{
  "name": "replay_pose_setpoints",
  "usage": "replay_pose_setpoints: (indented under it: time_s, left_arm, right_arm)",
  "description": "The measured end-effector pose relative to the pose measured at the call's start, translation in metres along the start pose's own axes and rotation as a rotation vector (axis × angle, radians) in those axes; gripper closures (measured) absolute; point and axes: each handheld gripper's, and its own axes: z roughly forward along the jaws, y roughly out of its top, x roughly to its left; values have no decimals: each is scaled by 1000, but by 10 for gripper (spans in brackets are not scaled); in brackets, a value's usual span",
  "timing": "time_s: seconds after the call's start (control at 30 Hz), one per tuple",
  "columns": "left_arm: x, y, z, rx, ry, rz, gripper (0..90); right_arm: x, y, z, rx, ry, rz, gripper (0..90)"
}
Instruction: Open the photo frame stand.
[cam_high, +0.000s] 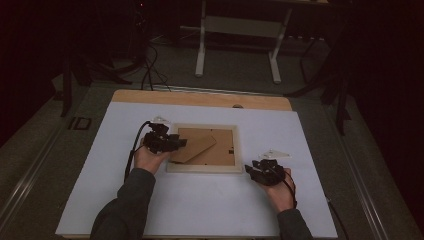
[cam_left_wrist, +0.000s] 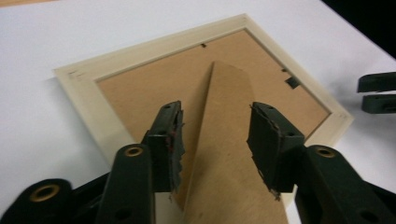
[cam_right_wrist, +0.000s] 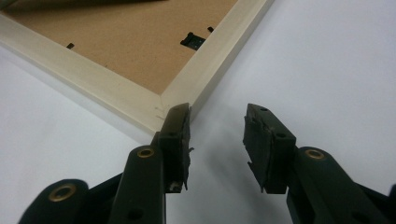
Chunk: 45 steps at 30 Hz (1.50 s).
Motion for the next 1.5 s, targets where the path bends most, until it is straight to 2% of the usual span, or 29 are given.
replay_pose_setpoints:
  time_s: [0.23, 0.3, 0.47, 0.57, 0.8, 1.07, 1.17, 1.33, 1.5]
  left_arm:
    - [6, 0, 12, 43, -39, -21, 463]
    - [6, 0, 15, 57, -64, -19, 450]
    - [5, 0, 22, 91, -90, -3, 431]
    - [1, 0, 27, 135, -76, 34, 411]
    - [-4, 0, 35, 175, -66, 71, 367]
    - [-4, -1, 40, 191, -90, 74, 338]
    - [-6, -1, 42, 210, -97, 91, 332]
    - [-7, -2, 46, 232, -88, 108, 334]
    - [-7, -3, 46, 227, -79, 103, 368]
  right_arm:
    - [2, 0, 0, 3, 9, -12, 600]
    - [2, 0, 0, 3, 10, -14, 598]
    - [1, 0, 0, 3, 10, -11, 596]
    - [1, 0, 0, 3, 12, -10, 596]
    - [3, 0, 1, 7, 20, -17, 596]
    - [3, -1, 2, 12, 22, -20, 602]
    - [3, -1, 2, 9, 22, -20, 602]
    - [3, 0, 1, 10, 21, -23, 603]
    - [2, -1, 1, 9, 21, -21, 604]
